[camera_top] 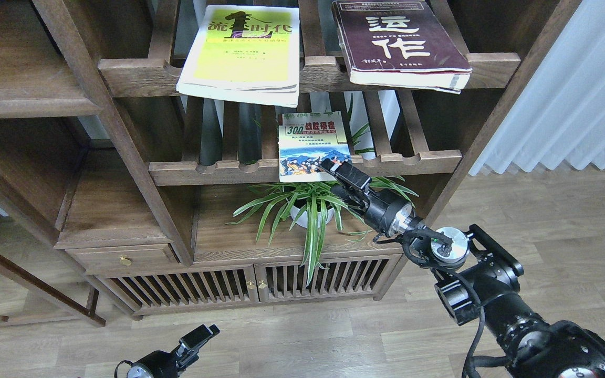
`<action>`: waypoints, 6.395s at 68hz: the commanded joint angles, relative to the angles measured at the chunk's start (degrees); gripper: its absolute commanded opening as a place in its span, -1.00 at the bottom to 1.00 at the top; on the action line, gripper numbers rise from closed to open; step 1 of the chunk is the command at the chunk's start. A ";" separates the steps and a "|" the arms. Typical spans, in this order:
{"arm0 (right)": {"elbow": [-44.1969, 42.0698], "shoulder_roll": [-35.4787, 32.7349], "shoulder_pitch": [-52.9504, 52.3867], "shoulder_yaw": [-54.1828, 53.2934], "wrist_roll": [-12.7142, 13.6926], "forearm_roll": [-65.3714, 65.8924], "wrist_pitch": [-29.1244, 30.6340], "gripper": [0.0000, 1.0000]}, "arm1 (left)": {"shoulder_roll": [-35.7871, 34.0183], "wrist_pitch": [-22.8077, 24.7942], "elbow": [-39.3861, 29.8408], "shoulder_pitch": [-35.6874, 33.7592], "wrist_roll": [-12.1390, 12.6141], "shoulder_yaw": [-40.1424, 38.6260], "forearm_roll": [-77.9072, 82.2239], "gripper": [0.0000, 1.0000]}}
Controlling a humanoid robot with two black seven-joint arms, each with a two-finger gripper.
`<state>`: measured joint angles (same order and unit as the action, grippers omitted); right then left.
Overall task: Organize books on shelf
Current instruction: 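Reach the right gripper to the small blue-and-white book and grasp it, then pull the book off the shelf and lower it toward the left gripper, then grasp the book with the left gripper, taking it from the right, then carry the book with the left gripper to the side shelf unit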
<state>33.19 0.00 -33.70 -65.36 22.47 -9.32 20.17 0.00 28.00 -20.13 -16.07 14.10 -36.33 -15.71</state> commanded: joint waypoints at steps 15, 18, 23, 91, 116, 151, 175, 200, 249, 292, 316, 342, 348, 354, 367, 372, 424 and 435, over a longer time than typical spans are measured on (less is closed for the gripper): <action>-0.24 0.00 -1.90 3.84 0.12 -0.09 -2.42 0.51 | 0.00 0.00 0.01 0.07 -0.12 -0.59 0.07 1.00; -0.24 0.00 -1.90 3.75 0.21 -0.18 -2.24 0.34 | 0.00 0.00 0.09 0.07 -0.12 -0.59 0.07 1.00; -0.06 0.00 -1.81 3.05 0.29 -0.44 -1.01 -0.06 | 0.00 0.00 0.01 0.07 -0.12 -0.67 0.07 1.00; 33.51 0.00 39.06 -3.02 5.53 -6.77 7.83 -0.94 | 0.00 0.00 -4.21 -0.37 0.05 -1.20 -3.89 1.00; 28.33 0.00 41.26 1.72 5.53 -8.61 7.83 -0.94 | -4.22 0.00 -28.12 5.43 -4.69 -1.82 -9.16 0.99; 25.60 0.00 40.12 6.65 5.53 -11.51 7.83 -0.94 | -6.33 0.00 -36.29 7.10 -7.86 0.73 -12.94 0.99; 26.57 0.00 39.15 10.25 5.53 -12.04 7.83 -0.94 | 0.00 0.00 -34.89 4.03 -7.77 2.05 -13.21 0.99; 26.66 0.00 39.15 10.25 5.53 -13.09 7.83 -0.94 | 0.00 0.00 -33.22 5.52 -7.94 0.82 -13.29 0.99; 25.08 0.00 39.15 14.38 5.53 -25.05 7.83 -0.94 | 0.00 0.00 -34.54 5.08 -10.05 -4.72 -13.21 0.99; 22.35 0.00 39.15 15.88 5.53 -21.27 7.83 -0.93 | 0.00 0.00 -34.27 1.65 -10.14 -1.99 -12.85 -0.63; 22.00 0.00 39.15 15.52 5.53 -20.39 7.83 -0.90 | 0.00 0.00 -34.36 0.69 -9.35 -1.20 -15.58 -0.99; 21.21 0.00 37.57 15.26 5.53 -12.31 7.83 0.13 | -3.69 0.00 -34.36 0.95 -6.10 1.79 -15.32 -0.99; 20.68 0.00 36.69 15.61 5.53 -9.50 7.83 0.57 | -5.54 0.00 -34.80 0.95 -5.57 1.87 -15.31 -0.99; 19.81 0.00 35.55 15.88 5.53 -7.12 7.83 0.91 | -7.29 0.00 -35.59 0.77 -5.22 1.87 -15.31 -0.99; 18.40 0.00 33.26 15.61 5.53 -6.59 7.83 0.99 | -15.37 0.00 -37.08 0.95 -2.06 1.79 -15.14 -0.99; 17.61 0.00 32.91 15.52 5.53 -6.59 7.83 0.99 | -18.45 0.00 -37.61 0.86 -0.74 1.70 -15.05 -0.99; 14.35 0.00 31.32 15.26 5.53 -6.50 7.83 0.99 | -67.84 0.00 -57.74 -2.39 6.21 -9.90 -13.29 -0.99; 14.18 0.00 31.15 15.26 5.53 -6.42 7.83 0.99 | -73.82 0.00 -58.62 -2.39 6.12 -14.65 -13.29 -0.99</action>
<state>47.54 0.00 -2.42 -50.14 28.00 -15.78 28.00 -69.99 28.01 -78.32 -18.45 20.29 -47.73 -28.94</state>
